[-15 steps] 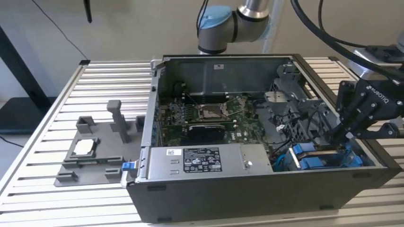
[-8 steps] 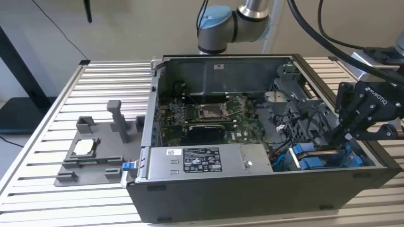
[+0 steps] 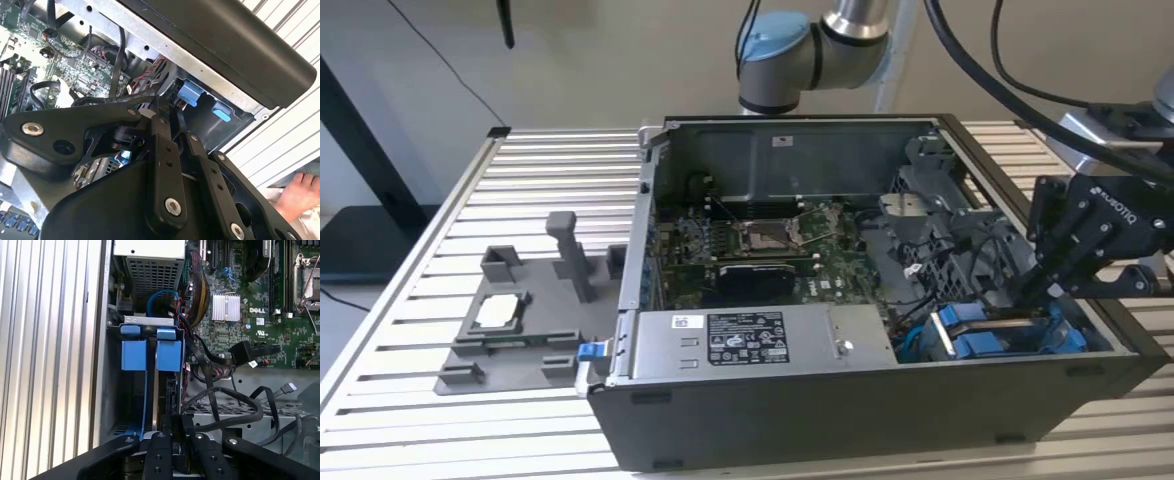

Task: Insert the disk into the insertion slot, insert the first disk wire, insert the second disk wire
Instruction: 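Insert the first disk wire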

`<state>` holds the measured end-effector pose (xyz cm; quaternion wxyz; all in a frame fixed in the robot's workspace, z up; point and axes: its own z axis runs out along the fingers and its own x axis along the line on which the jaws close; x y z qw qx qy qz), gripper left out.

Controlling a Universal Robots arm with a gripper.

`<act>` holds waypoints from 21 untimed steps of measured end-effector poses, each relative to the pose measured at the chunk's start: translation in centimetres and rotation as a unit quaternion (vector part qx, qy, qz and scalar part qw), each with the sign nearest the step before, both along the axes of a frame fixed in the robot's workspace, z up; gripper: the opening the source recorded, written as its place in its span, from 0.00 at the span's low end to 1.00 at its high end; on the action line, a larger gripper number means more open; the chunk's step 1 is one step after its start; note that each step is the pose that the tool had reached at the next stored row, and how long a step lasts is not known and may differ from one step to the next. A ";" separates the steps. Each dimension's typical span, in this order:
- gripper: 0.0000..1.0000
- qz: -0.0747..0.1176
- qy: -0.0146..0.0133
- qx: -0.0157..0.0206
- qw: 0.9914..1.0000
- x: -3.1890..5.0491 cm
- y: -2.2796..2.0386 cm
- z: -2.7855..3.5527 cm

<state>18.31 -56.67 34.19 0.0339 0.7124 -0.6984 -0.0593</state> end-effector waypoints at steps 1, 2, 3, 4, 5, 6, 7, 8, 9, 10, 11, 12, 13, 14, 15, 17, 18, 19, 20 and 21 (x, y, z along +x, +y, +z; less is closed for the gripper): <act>0.19 0.000 0.000 0.000 1.000 0.00 0.00 -0.01; 0.19 0.000 0.000 0.000 1.000 0.00 -0.01 -0.01; 0.19 0.000 0.000 0.000 1.000 0.00 -0.02 -0.01; 0.19 0.000 0.000 0.000 1.000 0.00 -0.04 -0.01; 0.19 0.000 0.000 0.000 1.000 0.00 -0.07 -0.01; 0.19 0.000 0.000 0.000 1.000 0.00 -0.10 -0.01; 0.19 0.000 0.000 0.000 1.000 -0.01 -0.12 -0.01; 0.19 0.000 0.000 0.000 1.000 -0.01 -0.13 0.00; 0.19 0.000 0.000 0.000 1.000 -0.01 -0.14 0.00; 0.19 0.000 0.000 0.000 1.000 -0.02 -0.14 -0.01; 0.19 0.000 0.000 0.000 1.000 -0.02 -0.15 -0.04; 0.19 0.000 0.000 0.000 1.000 -0.03 -0.15 -0.07; 0.19 0.000 0.000 0.000 1.000 -0.04 -0.15 -0.12; 0.19 0.000 0.000 0.000 1.000 -0.05 -0.15 -0.18; 0.19 0.000 0.000 0.000 1.000 -0.05 -0.15 -0.24; 0.19 0.000 0.000 0.000 1.000 -0.06 -0.15 -0.36; 0.19 0.000 0.000 0.000 1.000 -0.07 -0.15 -0.40; 0.19 0.000 0.000 0.000 1.000 -0.08 -0.15 -0.44; 0.19 0.000 0.000 0.000 1.000 -0.08 -0.15 -0.50; 0.19 0.000 -0.001 0.000 1.000 -0.09 -0.15 -0.56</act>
